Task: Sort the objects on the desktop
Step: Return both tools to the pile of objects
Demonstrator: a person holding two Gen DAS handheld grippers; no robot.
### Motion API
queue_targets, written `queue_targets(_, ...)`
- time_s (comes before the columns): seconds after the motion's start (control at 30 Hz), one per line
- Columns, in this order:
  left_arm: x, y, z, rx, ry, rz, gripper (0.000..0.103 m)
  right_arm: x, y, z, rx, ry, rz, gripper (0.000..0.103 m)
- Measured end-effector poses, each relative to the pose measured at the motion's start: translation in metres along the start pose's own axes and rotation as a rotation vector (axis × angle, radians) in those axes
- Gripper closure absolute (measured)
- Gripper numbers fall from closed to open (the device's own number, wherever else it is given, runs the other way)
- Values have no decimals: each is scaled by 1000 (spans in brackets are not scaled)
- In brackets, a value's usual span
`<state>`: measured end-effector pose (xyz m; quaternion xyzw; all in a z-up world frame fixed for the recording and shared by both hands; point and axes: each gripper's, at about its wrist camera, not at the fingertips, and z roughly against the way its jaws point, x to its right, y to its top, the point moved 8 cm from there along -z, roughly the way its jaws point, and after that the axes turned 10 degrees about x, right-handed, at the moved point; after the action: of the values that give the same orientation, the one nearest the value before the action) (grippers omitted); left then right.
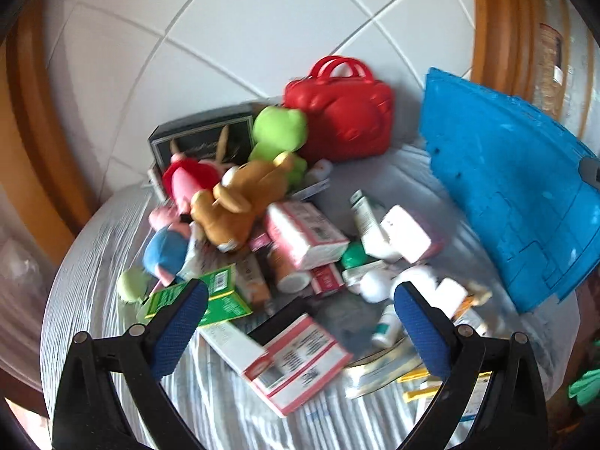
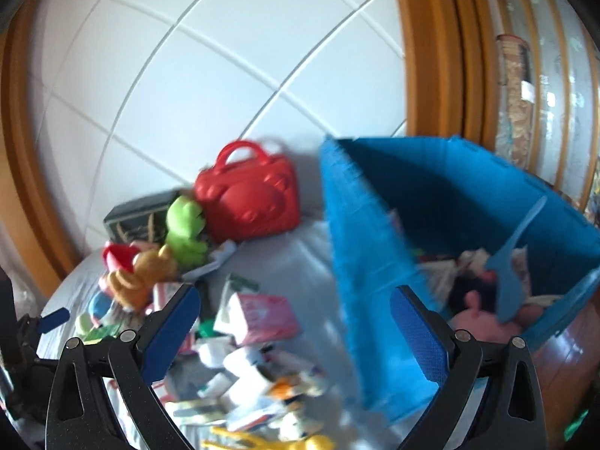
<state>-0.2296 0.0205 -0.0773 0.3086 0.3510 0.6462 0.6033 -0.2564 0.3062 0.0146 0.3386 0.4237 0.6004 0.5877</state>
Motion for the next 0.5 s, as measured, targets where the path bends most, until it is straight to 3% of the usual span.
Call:
queue_targets(0.27,-155,-68,-16,-118,74,123,2,-114,-60,-40,-149,48,-7,0)
queue_targets(0.5,-263,-108,-39,-182,119,207,2,-190,-110,-74,-272,47,-14,0)
